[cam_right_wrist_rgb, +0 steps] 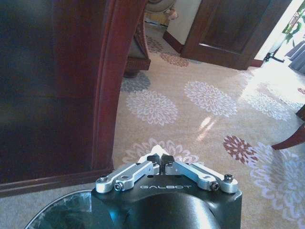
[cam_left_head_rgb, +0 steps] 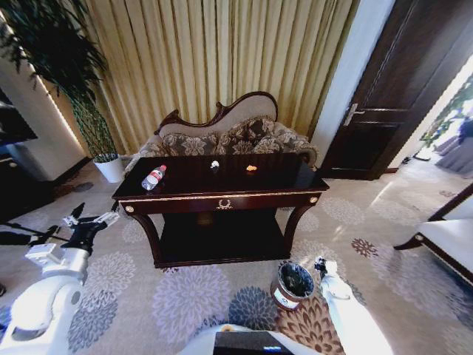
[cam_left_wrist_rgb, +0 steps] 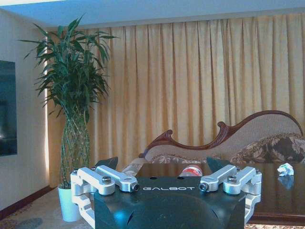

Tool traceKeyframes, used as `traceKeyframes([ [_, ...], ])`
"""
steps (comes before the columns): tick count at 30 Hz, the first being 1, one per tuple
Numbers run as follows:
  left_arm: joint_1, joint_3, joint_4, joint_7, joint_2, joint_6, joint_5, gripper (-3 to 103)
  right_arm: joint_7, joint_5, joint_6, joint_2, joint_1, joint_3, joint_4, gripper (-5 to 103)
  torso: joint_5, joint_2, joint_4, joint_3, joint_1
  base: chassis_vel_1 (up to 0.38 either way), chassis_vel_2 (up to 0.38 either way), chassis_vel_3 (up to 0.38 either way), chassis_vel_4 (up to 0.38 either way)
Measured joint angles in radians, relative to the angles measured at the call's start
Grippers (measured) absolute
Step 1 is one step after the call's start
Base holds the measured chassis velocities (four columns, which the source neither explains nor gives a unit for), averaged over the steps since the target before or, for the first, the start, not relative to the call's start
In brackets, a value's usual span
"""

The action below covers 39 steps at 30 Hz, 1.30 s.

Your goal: Move to the front of the table and place the trash on the table into the trash bin.

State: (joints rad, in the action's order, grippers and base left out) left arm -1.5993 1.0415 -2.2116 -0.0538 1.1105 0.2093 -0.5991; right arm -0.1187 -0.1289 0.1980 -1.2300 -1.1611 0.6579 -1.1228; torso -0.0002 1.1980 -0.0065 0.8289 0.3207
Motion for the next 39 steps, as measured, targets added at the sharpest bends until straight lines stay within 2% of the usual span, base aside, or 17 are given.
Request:
traceKeyframes([
  [2, -0.008, 0.006, 0.002, 0.008, 0.000, -0.006, 0.000, 100, 0.000, 0.025, -0.003, -0.009, 0.000, 0.000, 0.002, 8, 0.0003, 0.000, 0.0000, 0.000, 0.000, 0.000, 0.000, 0.000, 0.000],
  [4, -0.009, 0.007, 0.002, 0.009, 0.000, -0.007, 0.000, 100, 0.000, 0.029, -0.004, -0.010, -0.001, 0.000, 0.002, 8, 0.0002, 0.000, 0.0001, 0.000, 0.000, 0.000, 0.000, 0.000, 0.000],
  [5, -0.014, 0.009, 0.002, 0.014, -0.001, -0.009, 0.000, 100, 0.000, 0.042, -0.007, -0.015, -0.003, 0.000, 0.003, 19, 0.0002, 0.000, 0.0001, 0.000, 0.000, 0.000, 0.000, 0.000, 0.000],
  [6, -0.014, 0.009, 0.002, 0.016, -0.001, -0.010, 0.000, 100, 0.000, 0.047, -0.008, -0.018, -0.004, 0.000, 0.003, 25, 0.0002, 0.000, 0.0000, 0.000, 0.000, 0.000, 0.000, 0.000, 0.000],
  [9, -0.014, 0.009, 0.001, 0.016, -0.002, -0.010, 0.000, 100, 0.000, 0.048, -0.008, -0.018, -0.005, 0.000, 0.002, 31, 0.0002, 0.000, 0.0000, 0.000, 0.000, 0.000, 0.000, 0.000, 0.000],
  [10, -0.013, 0.009, 0.001, 0.017, -0.003, -0.010, 0.001, 100, 0.000, 0.049, -0.010, -0.019, -0.007, 0.000, 0.001, 37, 0.0001, 0.000, 0.0000, 0.000, 0.000, 0.000, 0.000, 0.000, 0.000],
  [11, -0.009, 0.003, 0.001, 0.018, 0.000, -0.009, 0.002, 100, 0.000, 0.048, -0.016, -0.020, -0.013, 0.000, 0.001, 53, 0.0002, 0.000, -0.0001, 0.000, 0.000, 0.000, 0.000, 0.000, 0.000],
  [16, -0.008, 0.002, -0.001, 0.018, 0.000, -0.008, 0.002, 100, 0.000, 0.045, -0.020, -0.020, -0.017, 0.001, 0.004, 64, 0.0003, 0.000, -0.0001, 0.000, 0.000, 0.000, 0.000, 0.000, 0.000],
  [19, -0.008, 0.002, -0.002, 0.018, 0.000, -0.007, 0.002, 100, 0.000, 0.042, -0.022, -0.018, -0.019, 0.003, 0.005, 80, 0.0002, 0.000, 0.0000, 0.000, 0.000, 0.000, 0.000, 0.000, 0.000],
  [21, -0.008, 0.003, -0.002, 0.018, -0.001, -0.007, 0.002, 100, 0.000, 0.042, -0.023, -0.017, -0.019, 0.004, 0.005, 80, 0.0002, 0.000, 0.0000, 0.000, 0.000, 0.000, 0.000, 0.000, 0.000],
  [22, -0.009, 0.003, -0.002, 0.018, -0.001, -0.007, 0.002, 100, 0.000, 0.041, -0.023, -0.017, -0.018, 0.004, 0.005, 90, 0.0002, 0.000, 0.0000, 0.000, 0.000, 0.000, 0.000, 0.000, 0.000],
  [23, -0.009, 0.004, -0.002, 0.018, -0.001, -0.007, 0.002, 100, 0.000, 0.041, -0.024, -0.017, -0.018, 0.004, 0.006, 95, 0.0003, 0.000, -0.0001, 0.000, 0.000, 0.000, 0.000, 0.000, 0.000],
  [27, -0.010, 0.007, -0.004, 0.018, -0.002, -0.008, 0.002, 100, 0.000, 0.039, -0.025, -0.018, -0.014, 0.005, 0.007, 99, 0.0002, 0.000, 0.0000, 0.000, 0.000, 0.000, 0.000, 0.000, 0.000],
  [32, -0.010, 0.008, -0.004, 0.018, -0.002, -0.008, 0.002, 100, 0.000, 0.033, -0.030, -0.019, -0.007, 0.005, 0.010, 97, 0.0003, 0.000, 0.0000, 0.000, 0.000, 0.000, 0.000, 0.000, 0.000],
  [36, -0.011, 0.008, -0.005, 0.017, 0.000, -0.009, 0.002, 100, 0.000, -0.018, -0.064, -0.018, -0.010, 0.005, -0.020, 95, 0.0004, 0.000, -0.0001, 0.000, 0.000, 0.000, 0.000, 0.000, 0.000],
  [38, -0.010, 0.007, -0.006, 0.017, 0.001, -0.009, 0.002, 100, 0.000, -0.089, -0.098, -0.014, -0.024, 0.010, -0.094, 98, 0.0003, 0.000, 0.0002, 0.000, 0.000, 0.000, 0.000, 0.000, 0.000],
  [39, -0.010, 0.007, -0.006, 0.017, 0.001, -0.009, 0.002, 100, 0.000, -0.089, -0.098, -0.014, -0.024, 0.010, -0.094, 98, 0.0003, 0.000, 0.0002, 0.000, 0.000, 0.000, 0.000, 0.000, 0.000],
])
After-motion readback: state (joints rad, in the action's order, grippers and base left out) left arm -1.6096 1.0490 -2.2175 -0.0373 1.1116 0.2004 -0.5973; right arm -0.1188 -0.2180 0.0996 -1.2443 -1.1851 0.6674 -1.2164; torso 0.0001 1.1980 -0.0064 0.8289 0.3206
